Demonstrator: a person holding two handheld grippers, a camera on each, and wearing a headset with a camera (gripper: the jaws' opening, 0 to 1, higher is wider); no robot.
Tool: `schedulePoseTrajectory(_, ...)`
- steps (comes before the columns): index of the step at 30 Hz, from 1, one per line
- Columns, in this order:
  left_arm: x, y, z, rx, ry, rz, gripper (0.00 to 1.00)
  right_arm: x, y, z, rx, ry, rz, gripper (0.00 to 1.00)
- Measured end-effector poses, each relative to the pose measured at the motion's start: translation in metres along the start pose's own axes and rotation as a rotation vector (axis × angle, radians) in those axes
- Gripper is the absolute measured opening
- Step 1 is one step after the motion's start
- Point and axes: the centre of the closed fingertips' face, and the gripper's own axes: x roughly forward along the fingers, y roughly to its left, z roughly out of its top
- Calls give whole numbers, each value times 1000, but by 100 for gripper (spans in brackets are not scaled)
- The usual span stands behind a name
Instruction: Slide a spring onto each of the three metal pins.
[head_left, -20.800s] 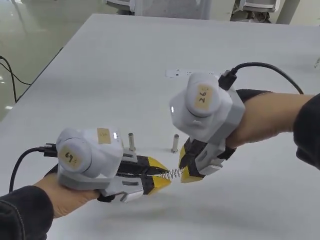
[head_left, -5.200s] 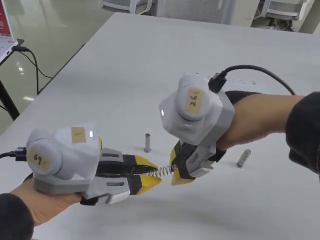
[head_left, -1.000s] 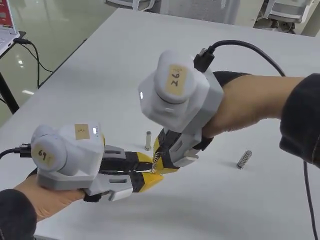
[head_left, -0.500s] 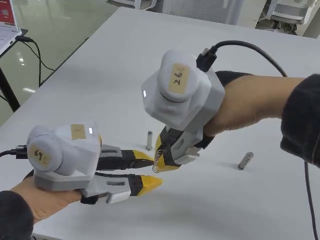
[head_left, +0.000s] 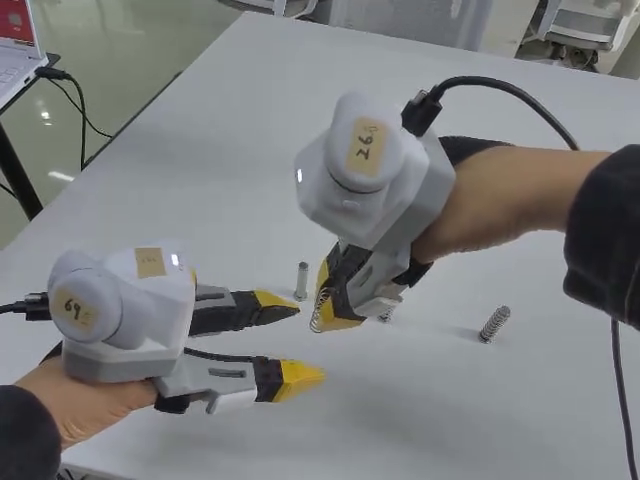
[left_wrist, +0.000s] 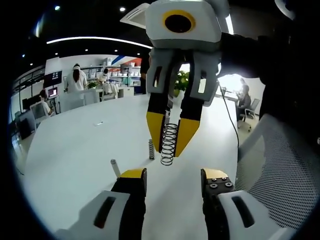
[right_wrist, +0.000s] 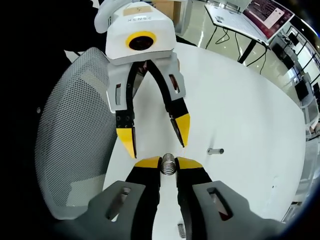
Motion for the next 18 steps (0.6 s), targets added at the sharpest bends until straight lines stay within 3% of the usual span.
schedulePoseTrajectory(6, 0, 1, -3, -12, 5, 10, 50, -1, -10, -1, 10, 0, -10, 13)
schedulePoseTrajectory(9, -1, 1, -3, -22, 0, 14, 52, -1, -23, -2, 21, 0, -24, 13)
schedulePoseTrajectory(18, -4, 3, -7, -32, 1, 20, 53, 0, -46, -6, 34, 17, -59, 13)
